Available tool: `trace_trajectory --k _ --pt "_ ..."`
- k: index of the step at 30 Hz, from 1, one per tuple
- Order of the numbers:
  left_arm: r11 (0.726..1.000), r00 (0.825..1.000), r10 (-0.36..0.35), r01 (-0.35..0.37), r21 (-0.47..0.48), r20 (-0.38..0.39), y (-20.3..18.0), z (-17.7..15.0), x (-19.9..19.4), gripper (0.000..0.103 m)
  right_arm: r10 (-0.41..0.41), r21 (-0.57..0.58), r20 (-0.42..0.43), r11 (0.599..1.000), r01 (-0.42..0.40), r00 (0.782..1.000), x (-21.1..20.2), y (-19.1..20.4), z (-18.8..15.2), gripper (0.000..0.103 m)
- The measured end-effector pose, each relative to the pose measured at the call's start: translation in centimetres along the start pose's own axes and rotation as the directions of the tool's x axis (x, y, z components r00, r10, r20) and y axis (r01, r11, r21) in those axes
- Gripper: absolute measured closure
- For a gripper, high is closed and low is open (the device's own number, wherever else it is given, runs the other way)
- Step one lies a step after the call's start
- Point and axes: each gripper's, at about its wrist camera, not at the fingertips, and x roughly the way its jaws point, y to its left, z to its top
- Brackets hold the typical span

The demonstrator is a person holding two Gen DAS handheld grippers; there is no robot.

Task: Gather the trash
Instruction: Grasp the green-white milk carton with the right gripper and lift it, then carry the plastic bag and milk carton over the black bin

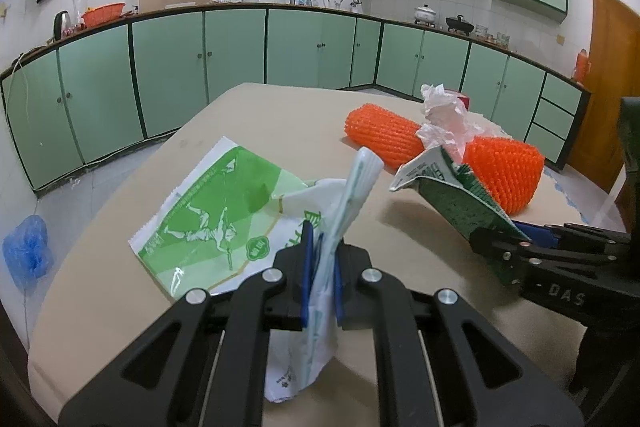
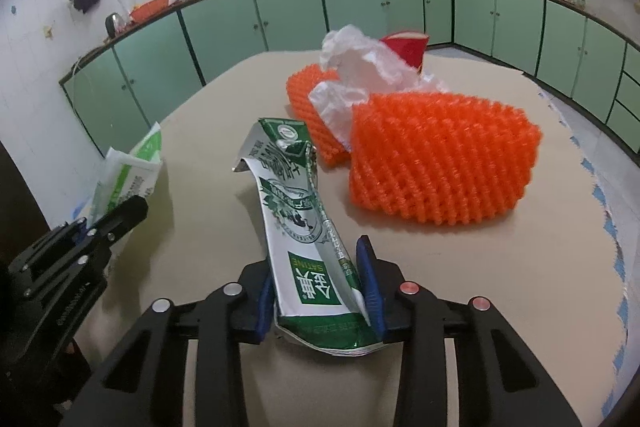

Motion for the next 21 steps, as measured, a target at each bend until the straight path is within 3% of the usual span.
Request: trace_trajectory --k 11,21 --pt "0.999 0.996 -0.043 0.044 -0.005 0.077 -2.0 1.9 -2.6 0.096 -0.006 0.031 0.1 1.0 0.003 0.995 -5.7 -1.5 1.3 0.068" --pt "0.992 0.977 -0.129 0.129 0.013 0.169 -5.9 3.6 -5.1 0.096 -0.055 0.091 0.156 0.995 0.041 0.986 -9.9 -4.5 2.0 0.068"
